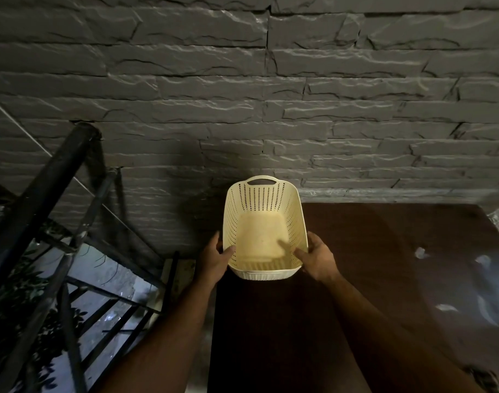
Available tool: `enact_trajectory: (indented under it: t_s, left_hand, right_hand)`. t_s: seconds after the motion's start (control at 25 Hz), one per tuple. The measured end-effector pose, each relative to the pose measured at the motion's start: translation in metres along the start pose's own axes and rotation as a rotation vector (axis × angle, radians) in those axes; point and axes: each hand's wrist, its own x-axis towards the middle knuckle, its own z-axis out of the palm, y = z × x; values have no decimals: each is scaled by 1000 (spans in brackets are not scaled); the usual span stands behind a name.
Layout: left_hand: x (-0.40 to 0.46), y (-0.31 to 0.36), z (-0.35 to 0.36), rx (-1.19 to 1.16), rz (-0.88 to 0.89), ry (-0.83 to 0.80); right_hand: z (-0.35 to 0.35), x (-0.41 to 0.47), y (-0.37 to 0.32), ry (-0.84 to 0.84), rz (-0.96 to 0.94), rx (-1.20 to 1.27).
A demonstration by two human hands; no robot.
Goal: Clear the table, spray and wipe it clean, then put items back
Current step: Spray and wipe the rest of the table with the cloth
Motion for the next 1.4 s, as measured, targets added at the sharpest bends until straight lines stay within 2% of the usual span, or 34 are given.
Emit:
enact_trajectory:
  t_s: [0.12, 0.2, 0.32, 0.44, 0.68, 0.84, 1.0, 1.4]
  left_hand:
    - [-8, 7, -1, 42, 21, 38]
    - [-17, 13, 1, 129, 87, 127]
    - [-34, 24, 5, 209, 271, 277]
    - [-46, 37, 16, 273, 459, 359]
    - [-72, 55, 63, 274, 730, 363]
    - [-102, 66, 108, 295, 849, 290]
    - [-127, 72, 148, 313, 885, 227]
    - [-242, 95, 277, 419, 801, 74]
  right_hand:
    - [-3, -6, 0, 7, 4, -36]
    - [-3, -11, 0, 17, -7, -71]
    - [-5, -19, 0, 54, -23, -140]
    - [-12, -32, -3, 120, -49, -199]
    - [-42, -58, 7, 221, -102, -223]
    - [-78, -81, 23, 279, -116, -255]
    - [-118, -103, 42, 295, -122, -294]
    - [-256, -181, 101, 361, -154, -373]
